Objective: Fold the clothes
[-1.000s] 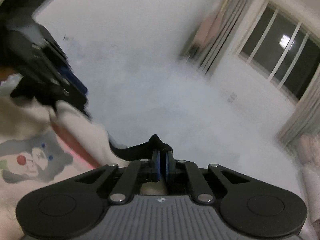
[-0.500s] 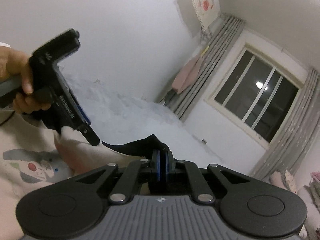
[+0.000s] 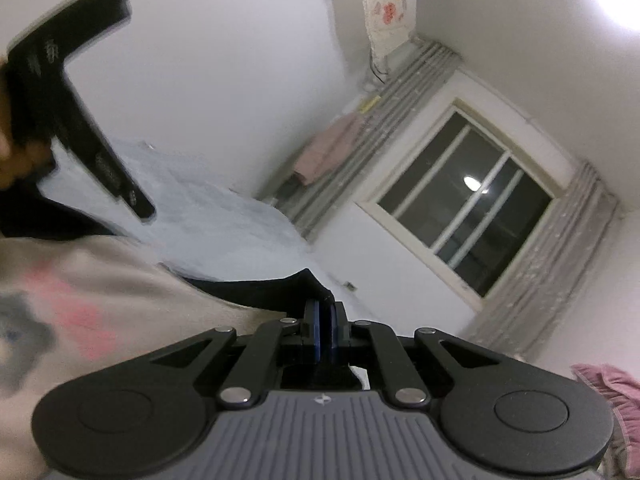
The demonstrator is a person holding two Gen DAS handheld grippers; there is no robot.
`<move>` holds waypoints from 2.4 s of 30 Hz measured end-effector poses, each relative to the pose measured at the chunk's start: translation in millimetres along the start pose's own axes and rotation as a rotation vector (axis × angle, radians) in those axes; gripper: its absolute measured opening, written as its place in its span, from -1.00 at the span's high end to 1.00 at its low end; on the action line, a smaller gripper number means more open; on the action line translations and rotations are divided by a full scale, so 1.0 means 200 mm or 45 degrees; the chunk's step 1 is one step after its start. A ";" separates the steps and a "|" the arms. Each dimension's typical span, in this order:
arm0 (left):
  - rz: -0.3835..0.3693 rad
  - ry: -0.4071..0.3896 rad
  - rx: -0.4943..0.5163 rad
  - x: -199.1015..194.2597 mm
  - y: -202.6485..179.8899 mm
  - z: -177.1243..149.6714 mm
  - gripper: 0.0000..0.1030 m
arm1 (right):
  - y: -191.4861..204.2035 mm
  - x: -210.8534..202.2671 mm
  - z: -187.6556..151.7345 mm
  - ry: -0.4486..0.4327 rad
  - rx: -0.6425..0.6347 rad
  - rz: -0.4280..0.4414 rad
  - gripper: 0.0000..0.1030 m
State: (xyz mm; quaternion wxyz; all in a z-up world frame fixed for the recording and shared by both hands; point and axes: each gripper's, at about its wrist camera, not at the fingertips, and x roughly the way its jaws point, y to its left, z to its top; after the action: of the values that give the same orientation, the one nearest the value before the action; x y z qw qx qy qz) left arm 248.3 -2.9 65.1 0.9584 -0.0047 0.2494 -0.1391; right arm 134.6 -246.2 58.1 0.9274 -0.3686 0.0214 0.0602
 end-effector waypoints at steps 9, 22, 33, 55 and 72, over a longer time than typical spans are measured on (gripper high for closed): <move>0.068 0.225 0.027 0.14 0.07 -0.08 0.08 | 0.20 0.48 -0.17 0.551 -0.069 0.180 0.82; 0.027 0.297 0.138 0.30 -0.05 -0.17 0.91 | -0.23 0.32 -0.36 0.720 0.679 0.462 -0.12; 0.181 0.051 0.052 0.18 0.01 0.03 0.97 | -0.23 0.19 -0.28 0.597 0.474 0.259 0.91; 0.385 0.063 0.147 0.22 0.00 0.14 0.26 | -0.28 0.36 -0.58 0.895 0.482 -0.134 0.83; 0.406 0.288 0.125 -0.13 0.17 -0.25 0.96 | -0.05 -0.26 -0.42 0.756 0.363 0.189 0.82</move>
State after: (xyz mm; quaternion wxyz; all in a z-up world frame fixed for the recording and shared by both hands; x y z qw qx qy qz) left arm 212.6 39.8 30.8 0.9331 0.0973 0.3461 0.0027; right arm 84.6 -315.5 8.8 0.9160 -0.2341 0.3255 0.0138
